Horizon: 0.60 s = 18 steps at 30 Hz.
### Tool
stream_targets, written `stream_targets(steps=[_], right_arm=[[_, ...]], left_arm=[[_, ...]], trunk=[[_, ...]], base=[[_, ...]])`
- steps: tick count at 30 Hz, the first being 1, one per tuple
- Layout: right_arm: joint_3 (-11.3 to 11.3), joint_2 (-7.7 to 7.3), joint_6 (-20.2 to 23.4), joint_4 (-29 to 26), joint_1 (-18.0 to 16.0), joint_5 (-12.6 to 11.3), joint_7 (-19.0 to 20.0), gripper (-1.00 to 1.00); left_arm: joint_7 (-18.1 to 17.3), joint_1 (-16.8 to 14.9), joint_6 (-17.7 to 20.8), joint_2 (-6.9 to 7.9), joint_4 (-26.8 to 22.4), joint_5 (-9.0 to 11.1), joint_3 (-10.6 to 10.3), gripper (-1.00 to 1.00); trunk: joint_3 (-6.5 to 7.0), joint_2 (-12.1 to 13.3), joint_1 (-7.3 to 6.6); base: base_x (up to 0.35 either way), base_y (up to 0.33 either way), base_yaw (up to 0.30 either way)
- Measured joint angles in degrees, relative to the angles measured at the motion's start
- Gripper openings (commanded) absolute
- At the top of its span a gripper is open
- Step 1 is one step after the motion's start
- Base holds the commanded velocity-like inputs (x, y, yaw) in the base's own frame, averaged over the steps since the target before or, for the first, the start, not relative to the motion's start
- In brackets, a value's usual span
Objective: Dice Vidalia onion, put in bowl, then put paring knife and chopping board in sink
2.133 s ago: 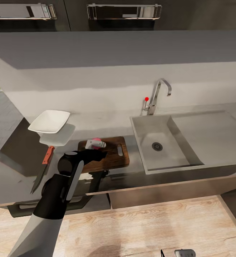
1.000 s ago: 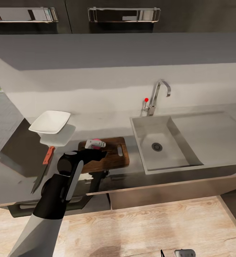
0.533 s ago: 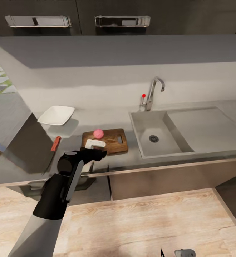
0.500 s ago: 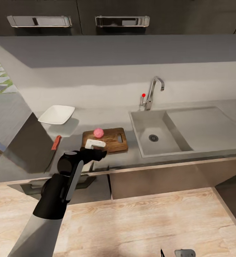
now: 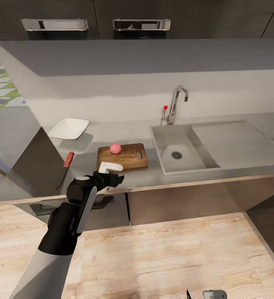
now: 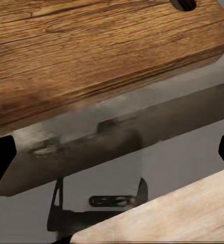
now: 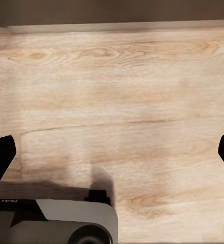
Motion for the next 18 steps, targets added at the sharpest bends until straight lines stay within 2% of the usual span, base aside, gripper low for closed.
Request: stream_targets(steps=[13, 18], right_arm=[[0.0, 0.0, 0.0, 0.0, 0.0, 0.0, 0.0, 1.0], [0.0, 0.0, 0.0, 0.07, 0.0, 0.0, 0.0, 1.0]], left_arm=[[-0.01, 0.08, 0.0, 0.0, 0.07, 0.09, -0.06, 1.0], [-0.01, 0.22, 0.0, 0.08, 0.07, 0.09, -0.07, 1.0]], trunk=[[-0.01, -0.01, 0.01], [0.0, -0.01, -0.02]], base=[[-0.331, 0.0, 0.0], [-0.097, 0.0, 0.0]])
